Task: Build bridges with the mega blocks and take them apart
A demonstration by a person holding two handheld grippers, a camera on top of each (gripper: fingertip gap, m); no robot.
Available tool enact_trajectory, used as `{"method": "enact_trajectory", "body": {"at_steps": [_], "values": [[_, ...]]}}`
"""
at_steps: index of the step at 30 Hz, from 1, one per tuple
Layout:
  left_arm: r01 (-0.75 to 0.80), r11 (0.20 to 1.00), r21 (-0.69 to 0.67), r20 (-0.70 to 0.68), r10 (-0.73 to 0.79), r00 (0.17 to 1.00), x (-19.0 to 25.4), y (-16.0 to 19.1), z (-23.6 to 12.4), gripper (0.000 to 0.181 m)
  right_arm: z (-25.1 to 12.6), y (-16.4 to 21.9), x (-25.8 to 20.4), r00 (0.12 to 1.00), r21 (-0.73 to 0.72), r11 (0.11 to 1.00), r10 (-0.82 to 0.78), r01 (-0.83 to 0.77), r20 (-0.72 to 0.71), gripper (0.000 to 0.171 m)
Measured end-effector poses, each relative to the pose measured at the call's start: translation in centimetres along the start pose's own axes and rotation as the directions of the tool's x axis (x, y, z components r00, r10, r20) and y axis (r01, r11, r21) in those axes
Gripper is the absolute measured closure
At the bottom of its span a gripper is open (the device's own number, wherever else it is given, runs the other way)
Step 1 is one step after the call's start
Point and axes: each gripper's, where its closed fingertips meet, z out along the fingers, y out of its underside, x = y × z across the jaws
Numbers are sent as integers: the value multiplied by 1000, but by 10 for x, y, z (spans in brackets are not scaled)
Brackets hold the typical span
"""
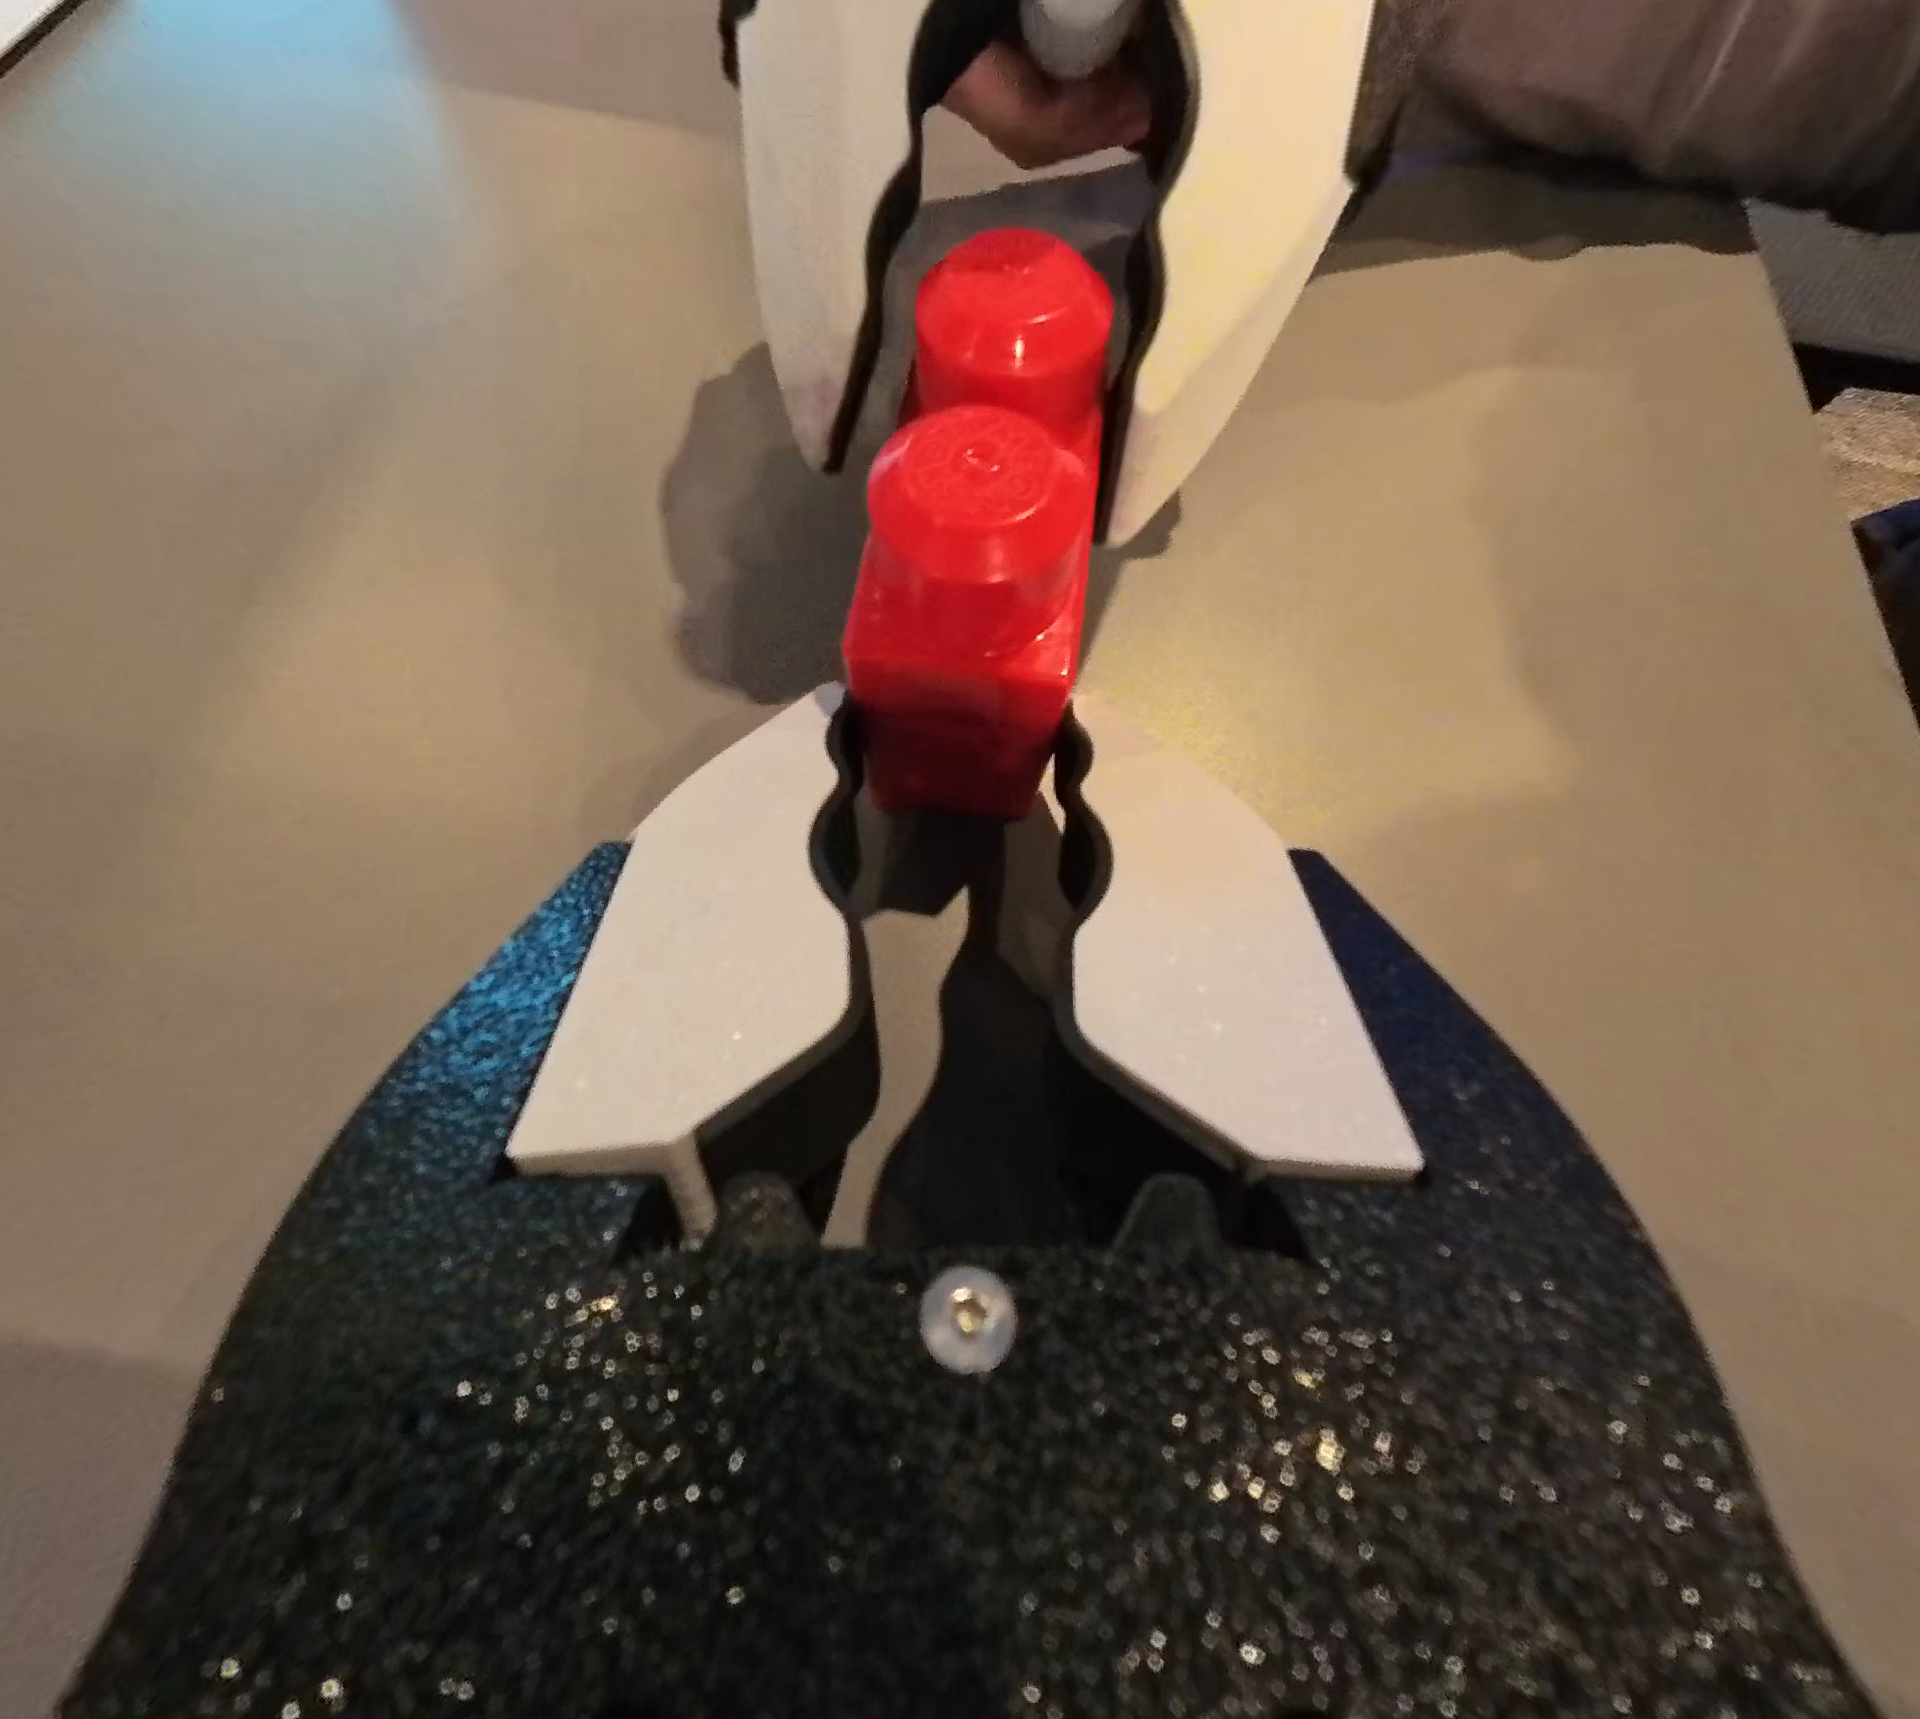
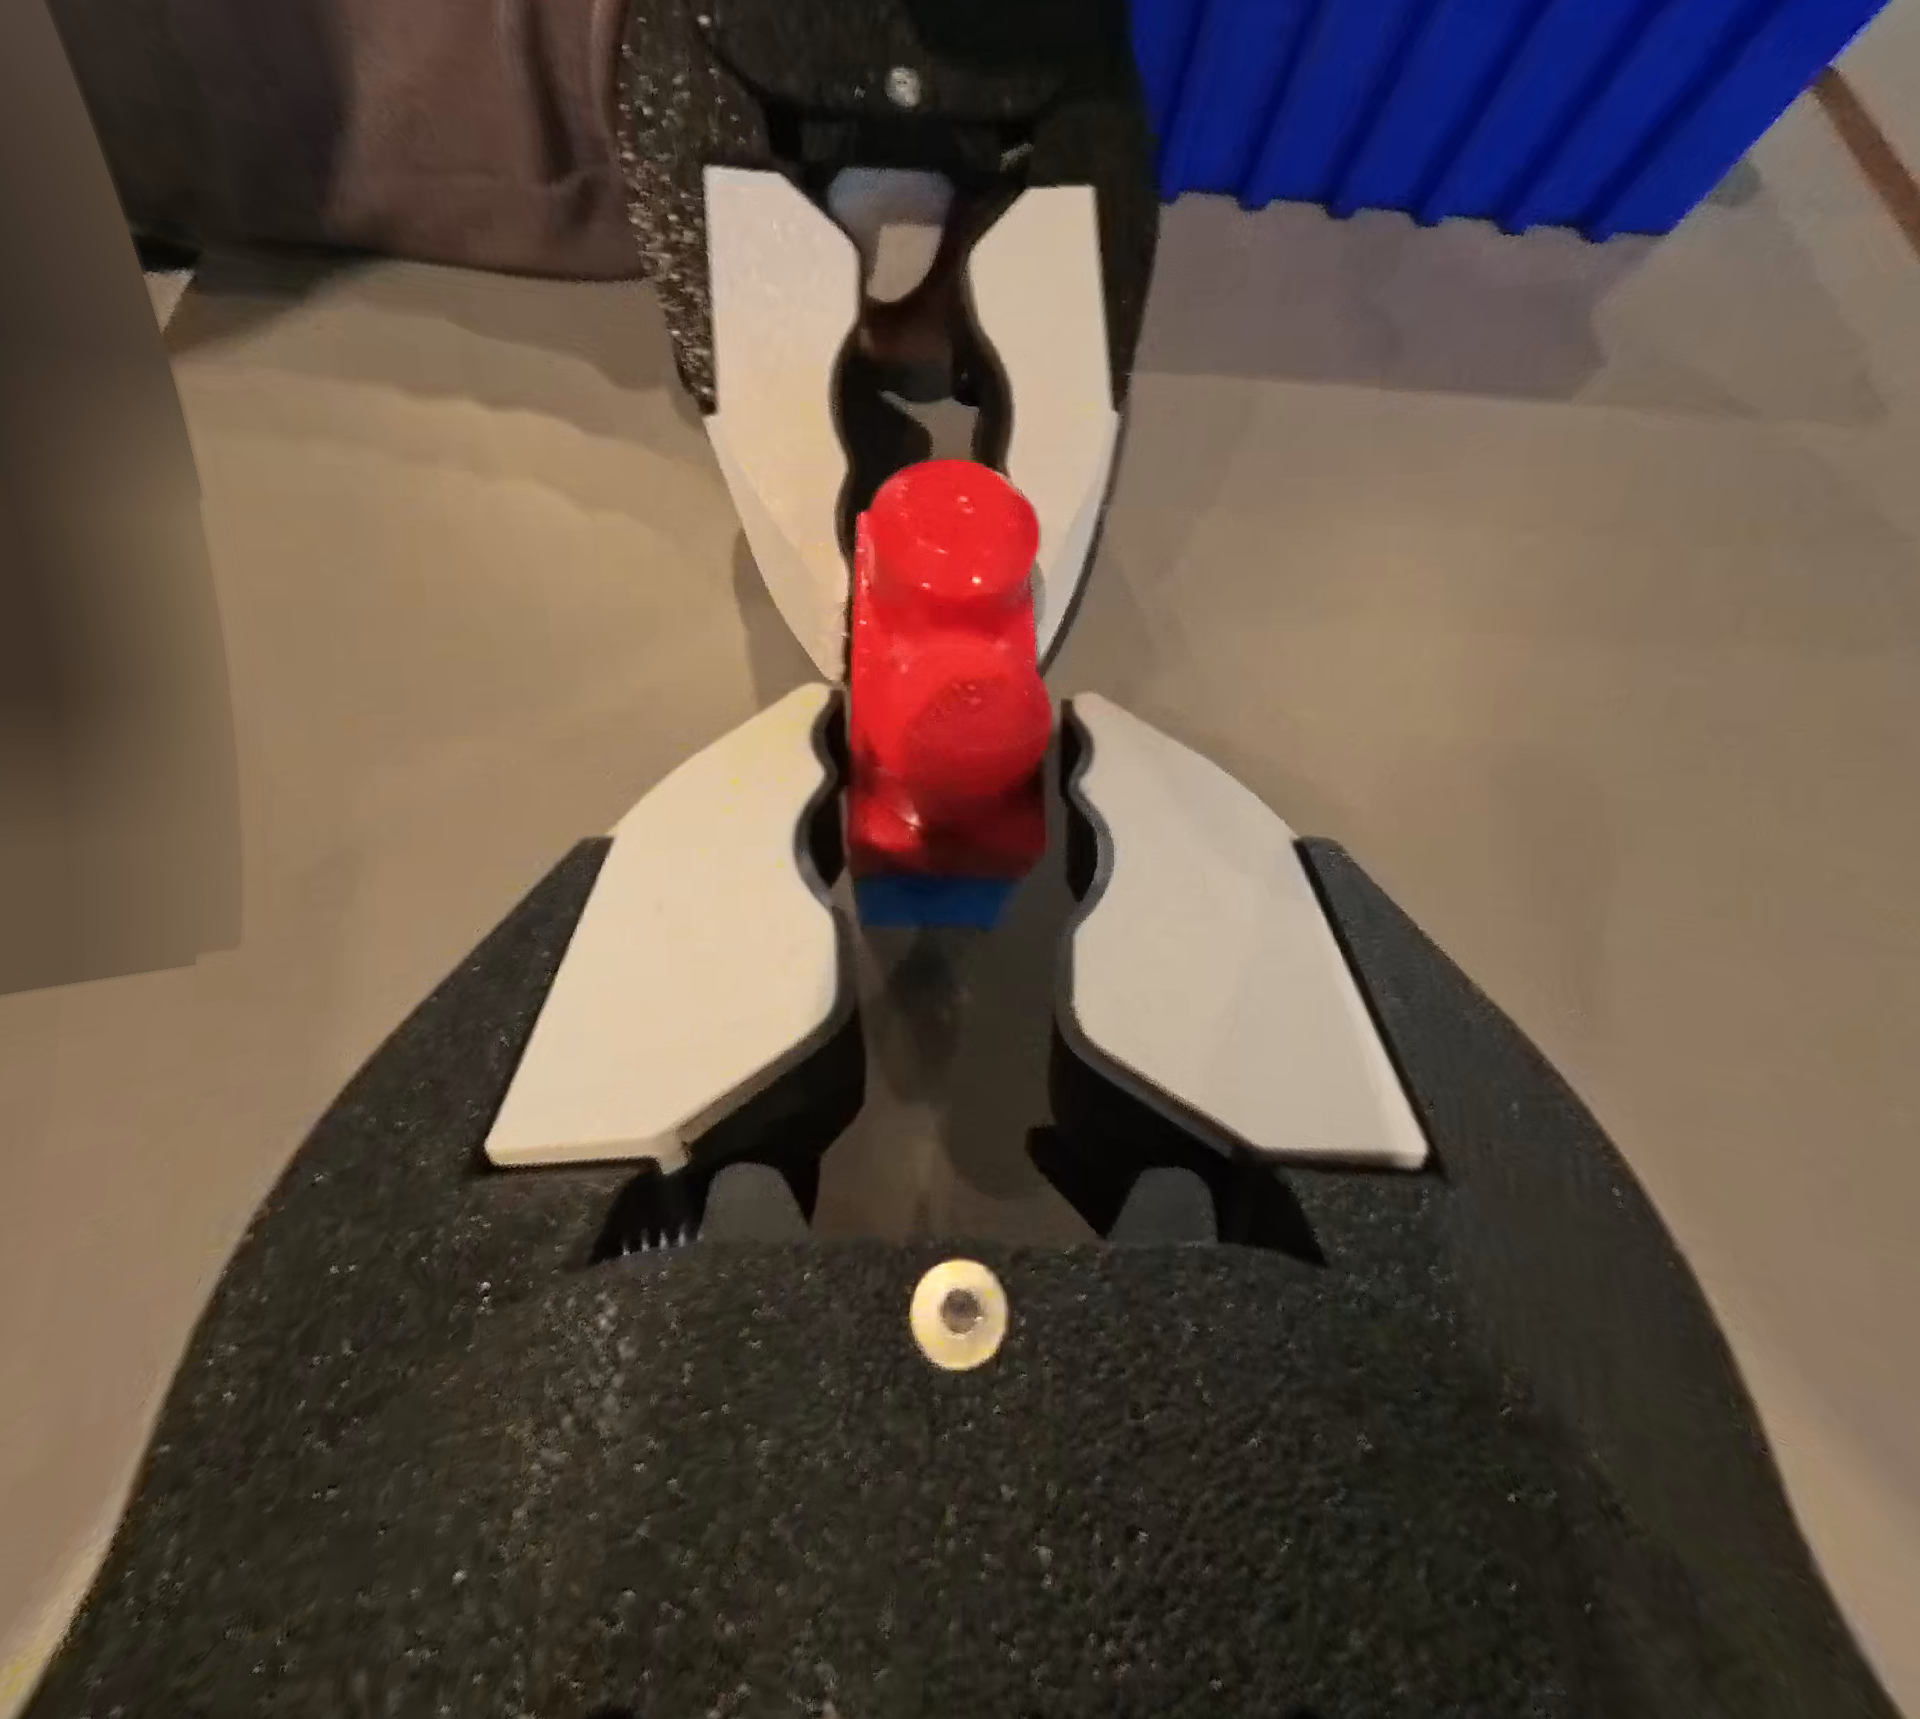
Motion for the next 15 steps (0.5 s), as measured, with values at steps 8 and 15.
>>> {"method": "enact_trajectory", "body": {"at_steps": [8,15], "values": [[-16,1000,-3,3,16,1000,0,-1,1,146,-1,2,-2,994,-10,997,-71,72,87,136],[-17,1000,-4,7,17,1000,0,0,2,146,-1,4,-3,989,-31,994,-99,103,110,135]]}}
